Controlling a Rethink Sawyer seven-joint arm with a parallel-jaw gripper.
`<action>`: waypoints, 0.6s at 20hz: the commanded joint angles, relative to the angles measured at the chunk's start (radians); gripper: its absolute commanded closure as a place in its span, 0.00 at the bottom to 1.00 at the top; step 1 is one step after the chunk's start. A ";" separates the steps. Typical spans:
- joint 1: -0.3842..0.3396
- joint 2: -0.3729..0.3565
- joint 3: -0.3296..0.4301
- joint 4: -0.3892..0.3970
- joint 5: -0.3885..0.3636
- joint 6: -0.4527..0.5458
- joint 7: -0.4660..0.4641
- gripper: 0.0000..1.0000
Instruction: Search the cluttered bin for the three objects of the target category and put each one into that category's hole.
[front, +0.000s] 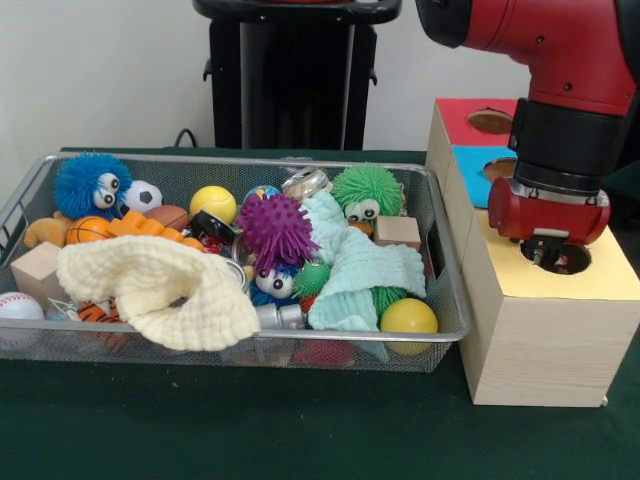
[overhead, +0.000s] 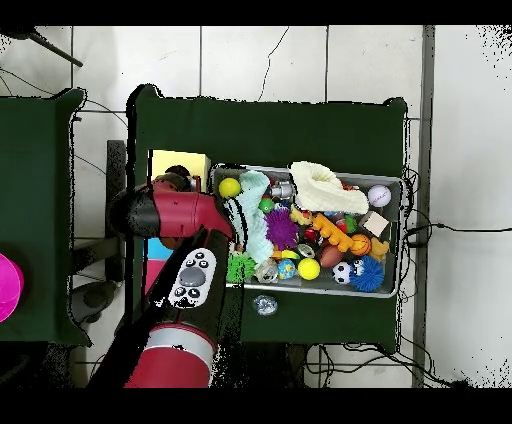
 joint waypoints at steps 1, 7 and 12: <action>-0.040 0.038 0.036 0.076 -0.037 0.103 0.130 1.00; -0.037 -0.229 0.015 0.052 -0.017 0.568 0.101 1.00; -0.060 -0.272 0.026 -0.001 -0.023 0.720 0.092 1.00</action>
